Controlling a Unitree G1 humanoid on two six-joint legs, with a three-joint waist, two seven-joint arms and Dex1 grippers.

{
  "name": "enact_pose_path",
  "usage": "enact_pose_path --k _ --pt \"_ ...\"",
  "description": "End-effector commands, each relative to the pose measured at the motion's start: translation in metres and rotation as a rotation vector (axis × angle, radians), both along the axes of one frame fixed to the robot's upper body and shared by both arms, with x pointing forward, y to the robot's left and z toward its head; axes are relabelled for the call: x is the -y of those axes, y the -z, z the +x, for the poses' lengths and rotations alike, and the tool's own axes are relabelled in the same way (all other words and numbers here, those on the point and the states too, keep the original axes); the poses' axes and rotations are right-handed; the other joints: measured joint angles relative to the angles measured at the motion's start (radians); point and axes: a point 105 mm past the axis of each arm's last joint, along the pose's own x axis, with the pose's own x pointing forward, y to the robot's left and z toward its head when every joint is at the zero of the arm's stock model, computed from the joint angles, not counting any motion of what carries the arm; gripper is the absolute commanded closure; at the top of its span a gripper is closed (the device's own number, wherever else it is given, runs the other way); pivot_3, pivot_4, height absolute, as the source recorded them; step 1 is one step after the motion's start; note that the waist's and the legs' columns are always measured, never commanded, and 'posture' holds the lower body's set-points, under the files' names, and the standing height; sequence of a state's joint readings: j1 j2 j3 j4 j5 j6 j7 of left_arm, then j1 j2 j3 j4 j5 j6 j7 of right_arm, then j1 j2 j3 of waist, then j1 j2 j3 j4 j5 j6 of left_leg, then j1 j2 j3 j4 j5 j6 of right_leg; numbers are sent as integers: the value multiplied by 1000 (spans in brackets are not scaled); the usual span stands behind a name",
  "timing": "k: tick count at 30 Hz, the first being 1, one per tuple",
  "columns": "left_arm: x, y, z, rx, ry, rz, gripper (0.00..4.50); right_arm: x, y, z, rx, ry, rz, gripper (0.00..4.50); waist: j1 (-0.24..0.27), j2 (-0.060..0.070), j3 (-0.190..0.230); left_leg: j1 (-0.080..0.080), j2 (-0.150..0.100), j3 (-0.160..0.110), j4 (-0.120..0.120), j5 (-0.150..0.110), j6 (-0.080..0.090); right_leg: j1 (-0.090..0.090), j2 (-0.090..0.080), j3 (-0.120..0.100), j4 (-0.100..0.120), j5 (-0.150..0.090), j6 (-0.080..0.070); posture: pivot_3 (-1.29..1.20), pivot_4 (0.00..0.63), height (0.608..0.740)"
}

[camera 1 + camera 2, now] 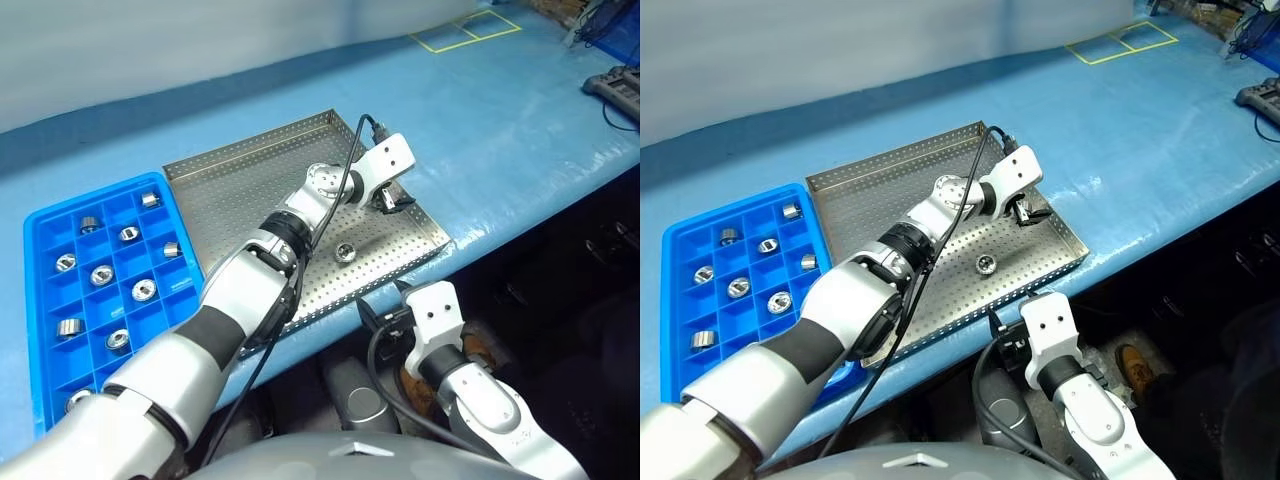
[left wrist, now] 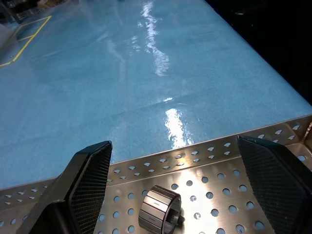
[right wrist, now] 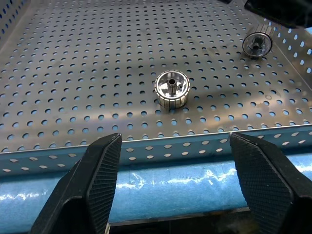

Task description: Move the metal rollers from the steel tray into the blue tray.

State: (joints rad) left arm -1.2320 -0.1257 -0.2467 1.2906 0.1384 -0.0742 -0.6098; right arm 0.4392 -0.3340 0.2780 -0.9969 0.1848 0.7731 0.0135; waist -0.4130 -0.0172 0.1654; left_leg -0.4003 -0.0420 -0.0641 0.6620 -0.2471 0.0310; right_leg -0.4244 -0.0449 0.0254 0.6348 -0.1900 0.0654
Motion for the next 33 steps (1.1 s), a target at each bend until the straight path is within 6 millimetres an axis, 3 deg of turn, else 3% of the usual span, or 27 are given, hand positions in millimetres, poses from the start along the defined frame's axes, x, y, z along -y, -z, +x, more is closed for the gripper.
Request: enact_pose_path --k 1,17,20,31,33 --pt "-4 1 4 20 -31 37 16 -5 -16 0 57 -16 25 790 -2 0 0 0 0 0 0 0 0 0 0 0 0 0 0 -464 150 740" --pt "-11 39 -1 -51 -112 74 16 -4 -16 1 63 -9 16 790 -1 0 0 -1 0 3 0 -2 3 1 0 3 -4 2 3 -492 150 740" --pt "-12 40 -1 -49 -131 63 501 -4 -16 1 64 -5 13 790 -4 0 0 -1 0 3 1 -2 3 1 -1 4 -4 2 4 -505 150 740" --pt "-17 31 7 -23 -186 27 4213 -3 -17 2 67 -13 6 790 -13 0 0 0 0 5 1 -2 3 1 0 6 -5 3 6 -487 150 740" --pt "-18 29 8 -23 -177 26 4470 -3 -17 2 68 -15 3 790 -13 0 0 0 0 5 1 -2 4 1 0 7 -5 3 6 -481 150 740"
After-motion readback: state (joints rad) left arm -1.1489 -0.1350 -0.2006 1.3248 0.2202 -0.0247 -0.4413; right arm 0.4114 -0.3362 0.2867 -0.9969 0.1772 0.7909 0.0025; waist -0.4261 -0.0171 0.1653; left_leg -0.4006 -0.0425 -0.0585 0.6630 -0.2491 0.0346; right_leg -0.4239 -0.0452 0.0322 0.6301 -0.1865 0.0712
